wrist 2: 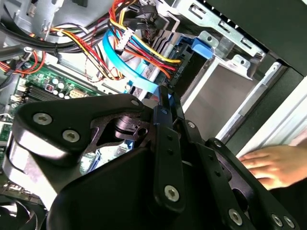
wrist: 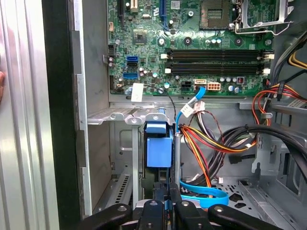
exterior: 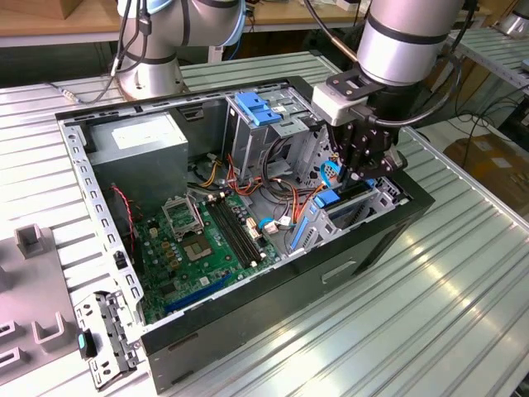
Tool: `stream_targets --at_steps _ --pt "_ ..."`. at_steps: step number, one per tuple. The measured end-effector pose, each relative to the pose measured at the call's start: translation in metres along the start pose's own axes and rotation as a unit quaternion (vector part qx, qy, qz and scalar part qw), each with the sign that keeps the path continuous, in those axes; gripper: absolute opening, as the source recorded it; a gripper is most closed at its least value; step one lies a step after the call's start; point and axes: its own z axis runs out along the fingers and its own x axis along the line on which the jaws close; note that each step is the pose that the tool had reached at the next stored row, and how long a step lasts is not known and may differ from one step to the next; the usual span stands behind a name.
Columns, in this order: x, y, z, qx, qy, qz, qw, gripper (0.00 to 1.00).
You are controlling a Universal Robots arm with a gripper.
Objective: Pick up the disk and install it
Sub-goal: 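Insert the second disk wire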
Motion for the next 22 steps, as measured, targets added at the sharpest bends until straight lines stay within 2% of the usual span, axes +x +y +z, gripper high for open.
stream_targets --at_steps 1,2,3,17,19,22 --pt "0.0014 0.0 0.0002 -0.0001 -0.0071 0.001 0.99997 0.16" --pt "0.0021 0.0001 0.0005 -0.0001 -0.0103 0.001 0.99995 0.16" --pt "0.0025 0.0001 0.0007 0.0 -0.0116 0.002 0.99993 0.16" --pt "0.0031 -0.0006 0.0027 -0.0001 -0.0122 0.001 0.99993 0.16" --pt "0.0032 -0.0005 0.0037 -0.0001 -0.0122 0.001 0.99992 0.16" --pt "0.0037 0.0002 0.0084 -0.0003 -0.0118 0.001 0.99993 0.16"
